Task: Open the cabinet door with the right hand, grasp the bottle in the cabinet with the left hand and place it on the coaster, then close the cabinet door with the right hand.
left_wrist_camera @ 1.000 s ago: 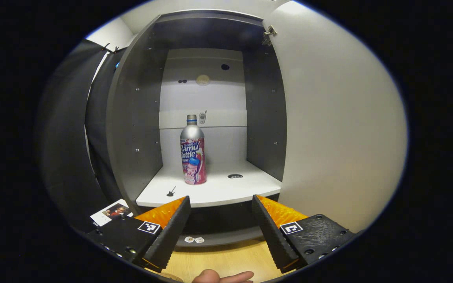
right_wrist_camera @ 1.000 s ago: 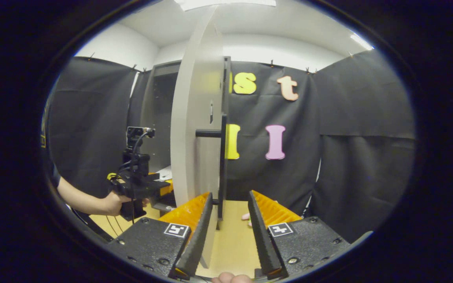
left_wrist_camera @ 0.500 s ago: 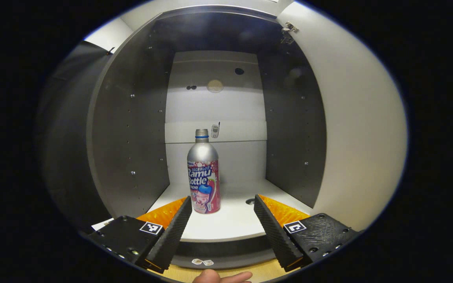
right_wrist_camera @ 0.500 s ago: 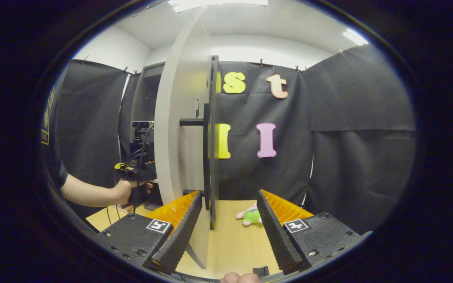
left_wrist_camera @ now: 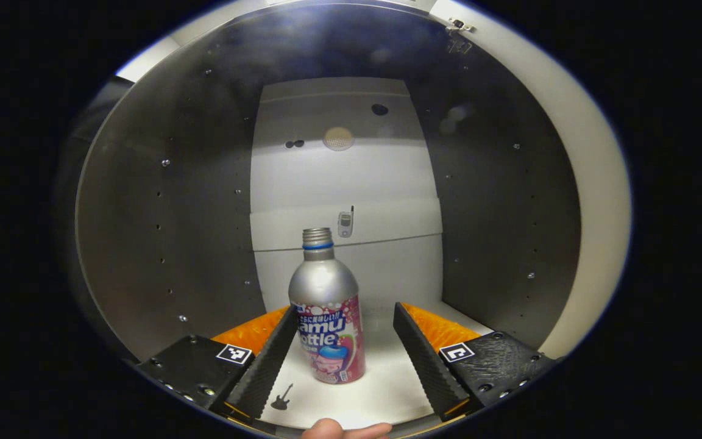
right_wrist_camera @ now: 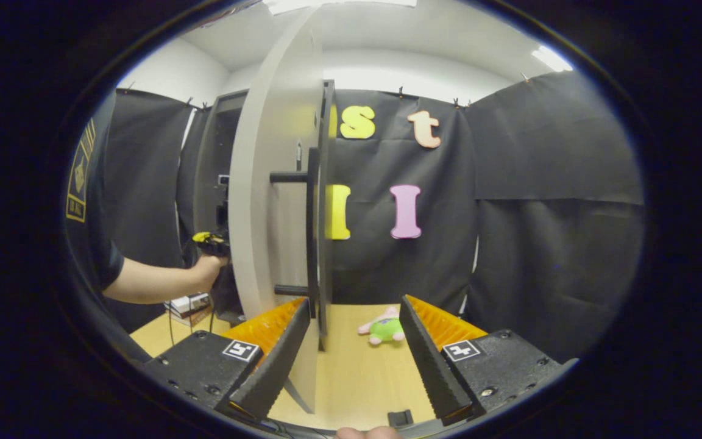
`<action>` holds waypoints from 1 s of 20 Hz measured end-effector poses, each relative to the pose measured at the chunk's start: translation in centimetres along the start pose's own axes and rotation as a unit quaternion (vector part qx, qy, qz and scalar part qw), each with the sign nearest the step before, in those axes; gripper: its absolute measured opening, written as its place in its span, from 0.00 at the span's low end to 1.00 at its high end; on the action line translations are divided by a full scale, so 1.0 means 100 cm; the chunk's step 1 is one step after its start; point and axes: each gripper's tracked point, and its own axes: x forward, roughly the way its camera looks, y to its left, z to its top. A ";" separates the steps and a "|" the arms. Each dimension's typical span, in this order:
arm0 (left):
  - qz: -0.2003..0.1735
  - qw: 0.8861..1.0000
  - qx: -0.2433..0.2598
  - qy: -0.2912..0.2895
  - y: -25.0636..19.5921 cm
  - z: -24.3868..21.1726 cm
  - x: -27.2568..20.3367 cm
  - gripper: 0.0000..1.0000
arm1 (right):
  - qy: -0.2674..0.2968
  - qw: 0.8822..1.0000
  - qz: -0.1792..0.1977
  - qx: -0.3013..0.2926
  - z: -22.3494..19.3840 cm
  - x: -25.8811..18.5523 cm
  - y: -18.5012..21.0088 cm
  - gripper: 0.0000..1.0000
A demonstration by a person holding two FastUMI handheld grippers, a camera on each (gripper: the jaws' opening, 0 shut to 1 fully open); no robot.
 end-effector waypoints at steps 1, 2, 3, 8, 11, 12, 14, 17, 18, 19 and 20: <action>0.003 1.000 -0.008 0.001 0.001 -0.001 0.006 0.96 | 0.011 1.000 0.002 -0.007 -0.006 -0.001 0.006 0.95; 0.003 1.000 -0.012 0.003 0.001 -0.002 0.011 0.95 | 0.013 1.000 0.003 -0.008 -0.008 0.000 0.012 0.95; 0.004 1.000 -0.012 0.009 0.000 -0.004 0.014 0.95 | 0.010 1.000 0.004 -0.006 -0.002 0.002 0.015 0.92; 0.010 1.000 -0.020 0.020 0.001 -0.006 0.022 0.91 | 0.013 1.000 0.006 0.003 0.000 0.007 0.009 0.92; 0.013 0.999 -0.032 0.022 0.006 0.000 0.013 0.78 | 0.011 1.000 0.010 0.011 -0.001 0.006 0.008 0.92; 0.016 0.999 -0.034 0.019 0.010 0.003 0.007 0.77 | 0.009 1.000 0.011 0.017 -0.001 0.005 0.007 0.92; 0.019 0.999 -0.033 0.013 0.015 0.008 -0.006 0.77 | 0.010 1.000 0.014 0.024 -0.003 0.007 0.006 0.92; 0.025 0.999 -0.024 0.009 0.023 0.015 -0.032 0.76 | 0.008 1.000 0.020 0.019 -0.004 0.011 0.007 0.92; 0.026 0.999 -0.028 0.009 0.028 0.015 -0.040 0.66 | 0.007 0.999 0.024 0.020 -0.003 0.011 0.007 0.92; 0.029 0.999 -0.031 0.009 0.032 0.014 -0.047 0.77 | 0.008 0.999 0.029 0.022 -0.005 0.011 0.009 0.92; 0.036 0.999 -0.030 0.009 0.038 0.013 -0.055 0.77 | 0.012 0.999 0.034 0.024 -0.008 0.013 0.009 0.92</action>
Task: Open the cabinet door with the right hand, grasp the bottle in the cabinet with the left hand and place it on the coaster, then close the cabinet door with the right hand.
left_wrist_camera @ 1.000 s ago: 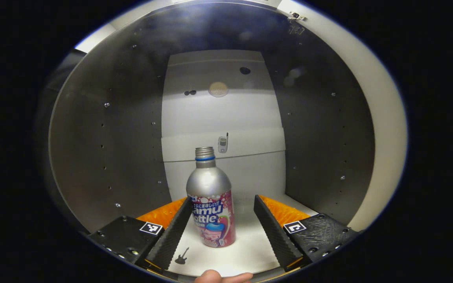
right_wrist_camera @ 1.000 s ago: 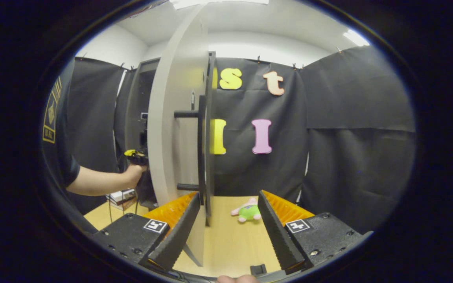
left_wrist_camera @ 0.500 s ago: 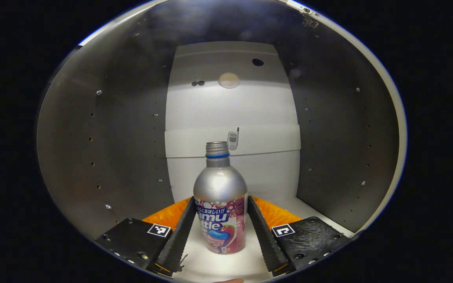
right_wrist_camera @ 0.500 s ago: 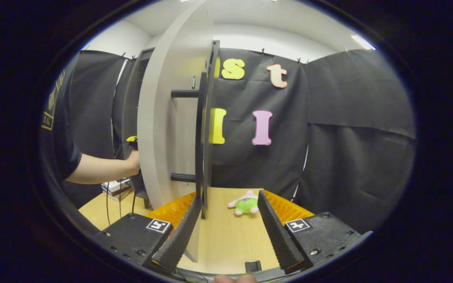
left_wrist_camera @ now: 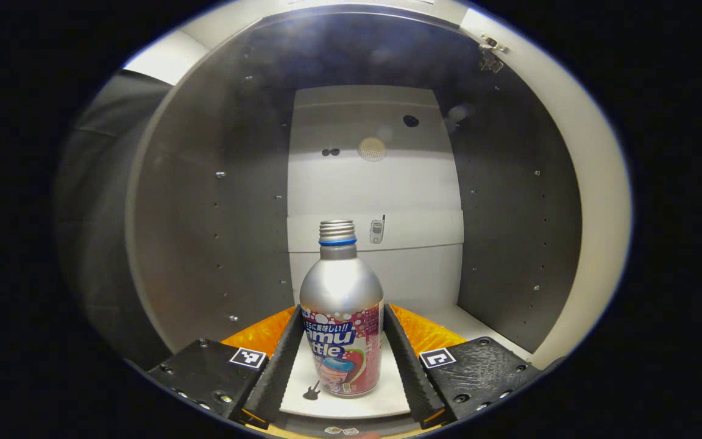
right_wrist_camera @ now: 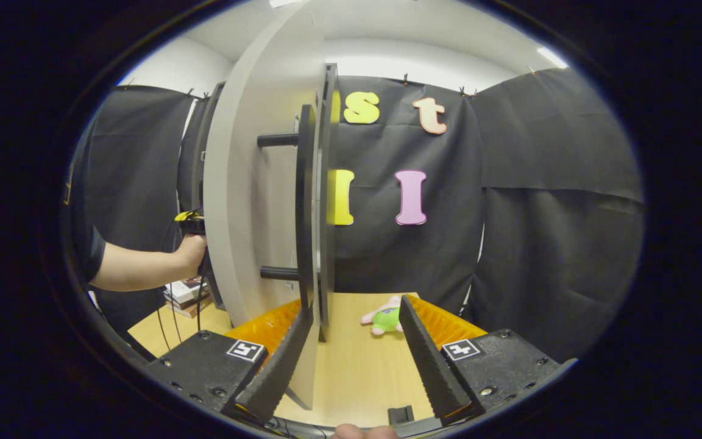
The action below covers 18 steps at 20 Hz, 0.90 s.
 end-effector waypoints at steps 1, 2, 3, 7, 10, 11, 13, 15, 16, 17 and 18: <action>0.007 1.000 0.002 0.002 0.006 -0.002 -0.009 0.77 | 0.002 1.000 0.004 0.003 -0.002 0.003 0.000 0.92; 0.010 1.000 -0.001 0.004 0.011 -0.004 -0.016 0.77 | 0.004 1.000 0.008 0.007 -0.004 0.004 0.000 0.92; 0.013 1.000 -0.003 0.004 0.015 -0.004 -0.025 0.66 | 0.002 1.000 0.009 0.010 -0.004 0.004 0.001 0.92; 0.022 1.000 -0.001 0.010 0.036 -0.010 -0.055 0.77 | -0.009 1.000 0.005 -0.008 0.000 0.003 0.000 0.92; 0.030 1.000 0.001 0.009 0.049 -0.009 -0.076 0.77 | -0.004 1.000 0.010 -0.013 -0.003 0.004 0.002 0.92; 0.032 0.999 0.000 0.008 0.053 -0.010 -0.084 0.77 | -0.004 1.000 0.011 -0.013 -0.003 0.004 0.003 0.92; 0.033 0.999 0.001 0.011 0.060 -0.011 -0.102 0.76 | -0.006 1.000 0.012 -0.013 -0.003 0.003 0.004 0.92; 0.042 0.999 0.009 0.009 0.073 -0.012 -0.119 0.77 | -0.006 1.000 0.010 -0.014 -0.007 -0.001 0.006 0.92; 0.044 0.999 0.014 0.004 0.078 -0.012 -0.128 0.77 | -0.006 1.000 0.007 -0.013 -0.011 -0.007 0.007 0.92; 0.041 0.999 0.018 0.001 0.081 -0.013 -0.136 0.77 | -0.004 1.000 0.005 -0.009 -0.013 -0.011 0.009 0.92; 0.039 0.999 0.024 -0.001 0.084 -0.018 -0.144 0.76 | 0.000 1.000 0.003 -0.004 -0.015 -0.013 0.010 0.92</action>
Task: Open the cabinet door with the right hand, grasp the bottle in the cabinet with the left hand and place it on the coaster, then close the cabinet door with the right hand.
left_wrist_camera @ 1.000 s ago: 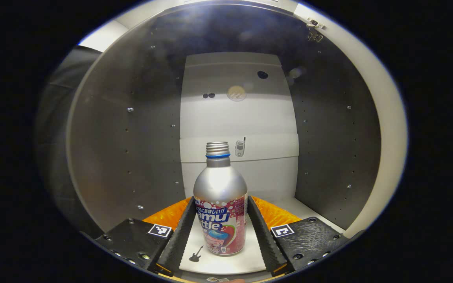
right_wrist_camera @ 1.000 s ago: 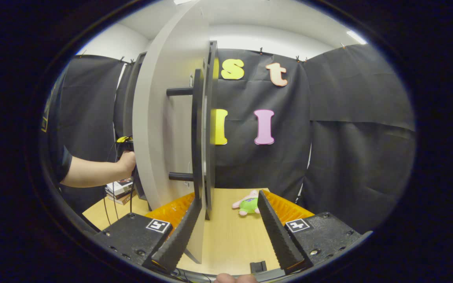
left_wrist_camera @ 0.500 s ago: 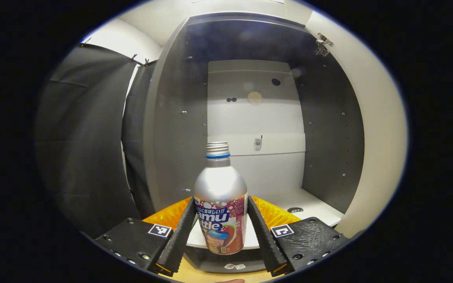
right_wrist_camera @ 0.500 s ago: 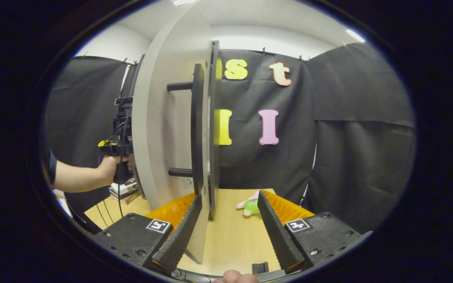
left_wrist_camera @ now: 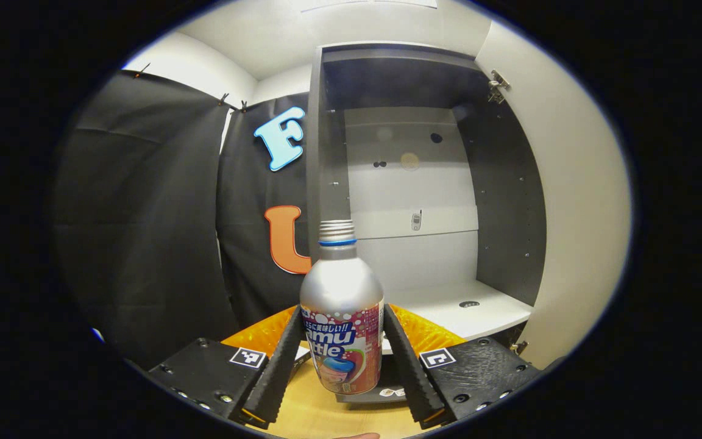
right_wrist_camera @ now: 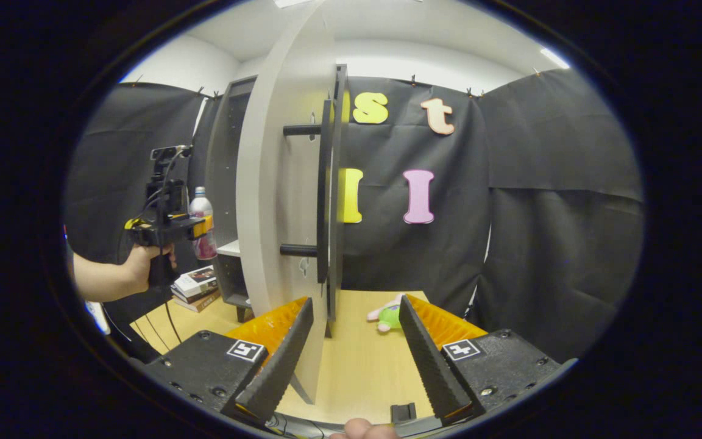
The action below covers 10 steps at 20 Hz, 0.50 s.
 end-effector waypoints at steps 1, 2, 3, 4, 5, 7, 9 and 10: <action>0.001 1.000 0.006 -0.001 0.005 -0.005 -0.007 0.76 | 0.005 1.000 -0.002 0.007 -0.002 -0.003 0.000 0.92; 0.004 1.000 0.008 0.003 0.011 -0.012 -0.015 0.77 | 0.010 1.000 -0.003 0.016 -0.004 -0.003 0.002 0.92; 0.009 1.000 0.006 0.009 0.017 -0.022 -0.023 0.76 | 0.015 1.000 -0.002 0.023 -0.005 -0.004 0.003 0.92; 0.012 1.000 -0.001 0.018 0.021 -0.033 -0.030 0.76 | 0.019 0.999 -0.004 0.028 -0.006 -0.005 0.003 0.92; 0.013 1.000 -0.009 0.027 0.024 -0.044 -0.036 0.76 | 0.021 0.999 -0.009 0.033 -0.006 -0.006 0.002 0.92; 0.021 0.999 -0.017 0.041 0.034 -0.066 -0.050 0.77 | 0.025 0.999 -0.016 0.044 -0.007 -0.007 0.003 0.92; 0.025 0.998 -0.023 0.054 0.043 -0.088 -0.060 0.77 | 0.031 0.998 -0.023 0.052 -0.009 -0.007 0.005 0.92; 0.026 0.997 -0.025 0.062 0.047 -0.102 -0.065 0.77 | 0.036 0.998 -0.026 0.054 -0.010 -0.007 0.005 0.92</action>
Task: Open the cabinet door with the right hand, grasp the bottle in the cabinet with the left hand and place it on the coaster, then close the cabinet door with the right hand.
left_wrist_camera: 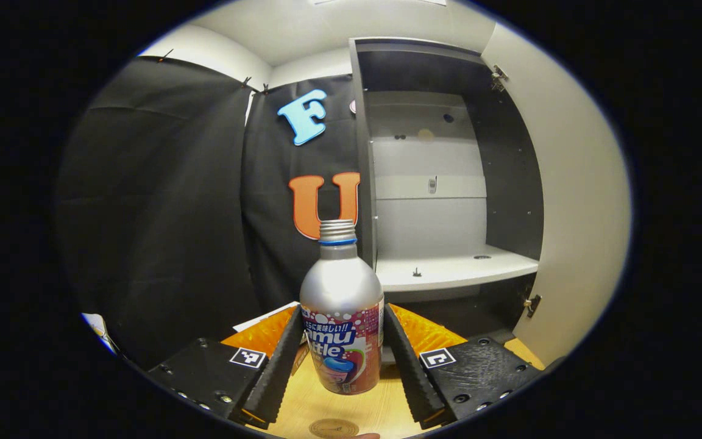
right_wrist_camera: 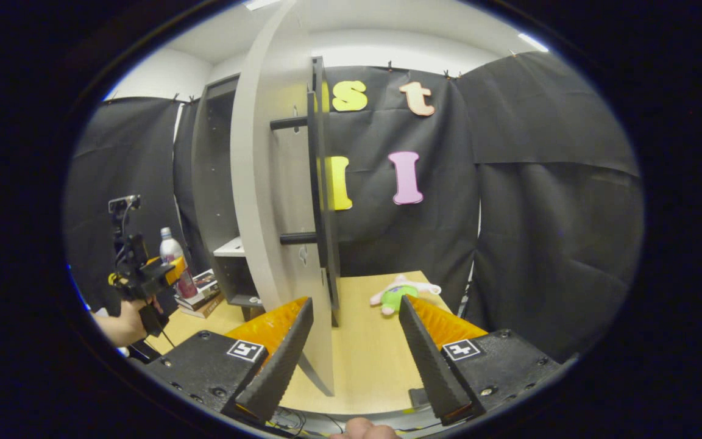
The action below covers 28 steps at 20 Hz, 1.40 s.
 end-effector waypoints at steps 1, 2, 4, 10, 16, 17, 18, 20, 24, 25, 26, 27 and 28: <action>0.000 1.000 0.001 0.007 0.006 -0.014 -0.003 0.77 | 0.006 1.000 -0.004 0.000 -0.001 0.000 0.000 0.92; 0.002 1.000 0.002 0.013 0.012 -0.027 -0.005 0.77 | 0.009 1.000 -0.008 0.000 -0.001 -0.001 -0.001 0.92; 0.004 1.000 0.003 0.025 0.021 -0.056 -0.008 0.77 | 0.015 1.000 -0.018 -0.001 -0.001 -0.002 0.000 0.92; -0.008 0.999 -0.017 0.033 0.032 -0.125 -0.018 0.77 | 0.073 0.996 -0.049 -0.014 -0.017 0.000 -0.005 0.92; -0.006 0.999 0.039 -0.021 0.029 -0.172 -0.020 0.77 | 0.118 0.989 -0.077 -0.046 -0.030 0.007 -0.011 0.92; -0.009 0.999 0.037 -0.015 0.028 -0.181 -0.018 0.77 | 0.124 0.988 -0.081 -0.050 -0.032 0.009 -0.012 0.92; -0.012 1.000 0.028 -0.006 0.025 -0.192 -0.018 0.76 | 0.129 0.987 -0.084 -0.051 -0.034 0.010 -0.013 0.92; -0.014 1.000 0.013 0.009 0.021 -0.203 -0.021 0.78 | 0.137 0.985 -0.089 -0.048 -0.037 0.012 -0.016 0.92; -0.022 1.000 0.008 0.017 0.010 -0.224 -0.020 0.78 | 0.147 0.983 -0.095 -0.058 -0.040 0.018 -0.021 0.92; -0.021 0.999 0.006 0.026 0.009 -0.230 -0.021 0.80 | 0.152 0.982 -0.095 -0.063 -0.041 0.020 -0.022 0.92; -0.016 1.000 0.010 0.022 0.011 -0.229 -0.022 0.80 | 0.152 0.982 -0.090 -0.064 -0.042 0.022 -0.021 0.92; -0.015 1.000 0.017 0.020 0.011 -0.229 -0.022 0.80 | 0.150 0.983 -0.089 -0.063 -0.041 0.023 -0.022 0.90; -0.011 0.999 0.029 0.026 0.011 -0.236 -0.024 0.80 | 0.151 0.982 -0.091 -0.060 -0.043 0.024 -0.024 0.92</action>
